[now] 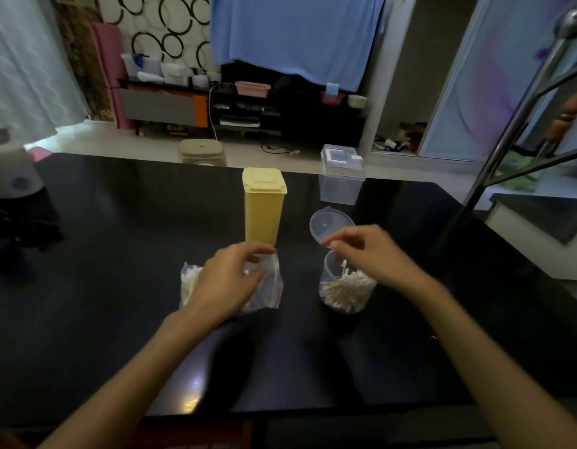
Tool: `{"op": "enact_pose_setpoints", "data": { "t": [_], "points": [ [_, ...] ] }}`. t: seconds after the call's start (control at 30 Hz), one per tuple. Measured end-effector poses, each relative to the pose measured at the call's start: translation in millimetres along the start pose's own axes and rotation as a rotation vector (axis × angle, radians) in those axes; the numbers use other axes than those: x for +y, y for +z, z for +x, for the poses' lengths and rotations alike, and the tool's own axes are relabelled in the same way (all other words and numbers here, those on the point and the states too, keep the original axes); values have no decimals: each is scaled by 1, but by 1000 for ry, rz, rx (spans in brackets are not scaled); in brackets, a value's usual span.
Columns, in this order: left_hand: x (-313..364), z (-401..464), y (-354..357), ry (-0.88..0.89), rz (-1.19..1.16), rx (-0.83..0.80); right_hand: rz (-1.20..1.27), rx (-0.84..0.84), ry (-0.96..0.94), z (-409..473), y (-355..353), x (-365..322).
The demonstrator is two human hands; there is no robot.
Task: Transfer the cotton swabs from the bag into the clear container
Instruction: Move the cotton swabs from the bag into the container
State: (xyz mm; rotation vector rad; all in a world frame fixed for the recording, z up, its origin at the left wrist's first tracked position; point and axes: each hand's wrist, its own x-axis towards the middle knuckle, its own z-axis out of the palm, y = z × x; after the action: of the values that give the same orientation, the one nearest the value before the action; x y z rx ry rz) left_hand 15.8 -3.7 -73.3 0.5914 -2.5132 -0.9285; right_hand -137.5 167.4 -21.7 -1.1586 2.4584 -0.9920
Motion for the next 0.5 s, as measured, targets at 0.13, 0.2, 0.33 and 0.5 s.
{"op": "enact_pose_setpoints", "data": {
  "t": [0.13, 0.2, 0.33, 0.5],
  "points": [
    [-36, -21, -29, -70, 131, 127, 56, -1, 8, -16, 67, -13],
    [-48, -22, -34, -86, 213, 88, 91, -14, 47, -13, 88, -14],
    [-62, -19, -27, -52, 376, -151, 318, 3, 185, -8, 109, -16],
    [-65, -15, -28, -55, 316, -214, 654, -240, 250, -8, 89, -16]
  ]
}}
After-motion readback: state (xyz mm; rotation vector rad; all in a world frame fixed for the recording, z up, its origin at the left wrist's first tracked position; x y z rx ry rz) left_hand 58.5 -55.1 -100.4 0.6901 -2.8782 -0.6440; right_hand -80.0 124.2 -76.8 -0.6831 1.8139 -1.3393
